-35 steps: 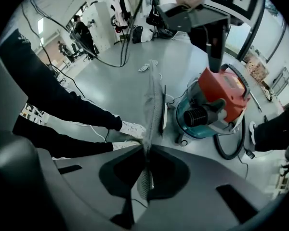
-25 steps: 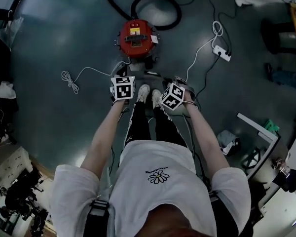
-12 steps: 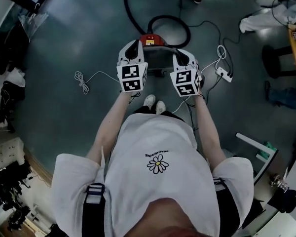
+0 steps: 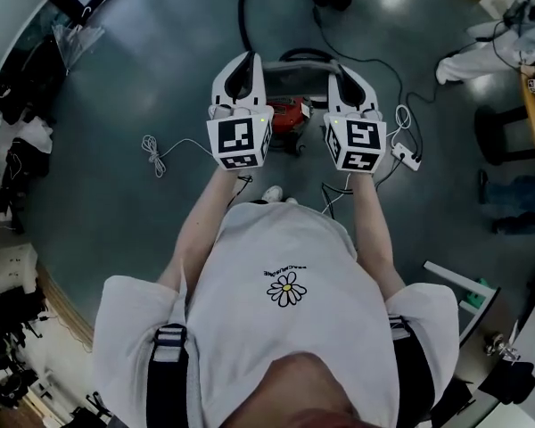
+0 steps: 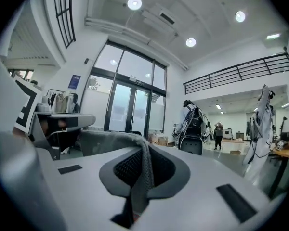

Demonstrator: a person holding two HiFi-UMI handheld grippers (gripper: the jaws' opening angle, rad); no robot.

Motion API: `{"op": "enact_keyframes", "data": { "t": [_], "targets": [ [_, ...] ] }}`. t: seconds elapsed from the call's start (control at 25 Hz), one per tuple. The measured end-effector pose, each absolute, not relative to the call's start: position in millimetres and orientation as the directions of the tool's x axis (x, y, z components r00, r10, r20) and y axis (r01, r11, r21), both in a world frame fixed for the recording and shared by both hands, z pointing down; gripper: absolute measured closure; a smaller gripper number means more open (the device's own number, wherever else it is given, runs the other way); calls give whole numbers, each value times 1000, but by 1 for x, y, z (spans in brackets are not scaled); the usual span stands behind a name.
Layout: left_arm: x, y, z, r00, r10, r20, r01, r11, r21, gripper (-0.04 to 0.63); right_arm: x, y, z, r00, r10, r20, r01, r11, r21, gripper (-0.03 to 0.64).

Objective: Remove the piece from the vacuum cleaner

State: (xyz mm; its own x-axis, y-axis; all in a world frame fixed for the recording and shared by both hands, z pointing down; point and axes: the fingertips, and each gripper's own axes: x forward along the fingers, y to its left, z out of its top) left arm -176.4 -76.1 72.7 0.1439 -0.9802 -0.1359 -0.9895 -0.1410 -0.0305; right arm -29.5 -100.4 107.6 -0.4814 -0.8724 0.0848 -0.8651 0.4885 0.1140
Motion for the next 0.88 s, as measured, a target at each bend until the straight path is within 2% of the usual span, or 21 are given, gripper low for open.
{"op": "enact_keyframes", "data": {
  "t": [0.36,0.6,0.88],
  "targets": [
    [-193,-81,70,120,-977,-178,-992,-111,-58,595,-32,-106,98,-465,-883,60,-875,469,122,589],
    [-204,-85,88,92,-988,-126,-995,-86,-50,595,-36,-110,104,-466,-880,87,-873,474,119,589],
    [-192,-106,74,115,-983,-146,-993,-110,-41,595,-22,-125,91,-443,-894,63,-886,447,121,590]
  ]
}}
